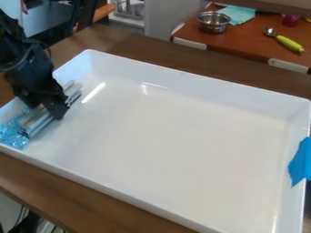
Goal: Sweep into pile
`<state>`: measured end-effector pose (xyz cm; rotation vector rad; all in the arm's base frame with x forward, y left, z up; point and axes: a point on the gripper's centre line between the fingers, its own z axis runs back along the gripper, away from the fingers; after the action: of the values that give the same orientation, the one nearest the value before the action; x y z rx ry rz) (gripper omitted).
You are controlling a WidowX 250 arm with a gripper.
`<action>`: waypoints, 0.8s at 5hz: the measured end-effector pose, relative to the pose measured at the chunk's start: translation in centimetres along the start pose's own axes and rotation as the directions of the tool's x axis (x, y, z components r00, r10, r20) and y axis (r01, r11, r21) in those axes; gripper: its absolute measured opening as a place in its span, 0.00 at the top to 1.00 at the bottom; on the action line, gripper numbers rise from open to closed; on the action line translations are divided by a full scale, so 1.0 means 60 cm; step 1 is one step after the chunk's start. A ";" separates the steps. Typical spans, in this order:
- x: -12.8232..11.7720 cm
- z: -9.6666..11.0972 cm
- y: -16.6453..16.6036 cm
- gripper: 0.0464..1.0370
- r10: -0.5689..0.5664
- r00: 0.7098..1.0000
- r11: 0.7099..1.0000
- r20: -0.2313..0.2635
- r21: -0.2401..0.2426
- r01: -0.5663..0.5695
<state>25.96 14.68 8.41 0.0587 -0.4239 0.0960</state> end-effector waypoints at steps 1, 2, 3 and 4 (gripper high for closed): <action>0.000 -0.004 0.008 0.12 -0.078 0.996 0.992 0.051 0.107 0.072; 0.067 -0.015 -0.061 0.05 -0.274 0.959 0.924 0.066 0.294 0.244; 0.074 -0.017 -0.150 0.05 -0.338 0.931 0.904 0.140 0.321 0.281; 0.076 0.023 -0.222 0.05 -0.321 0.947 0.922 0.017 0.233 0.308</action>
<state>30.94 1.70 11.04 0.3560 -0.4525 -0.1760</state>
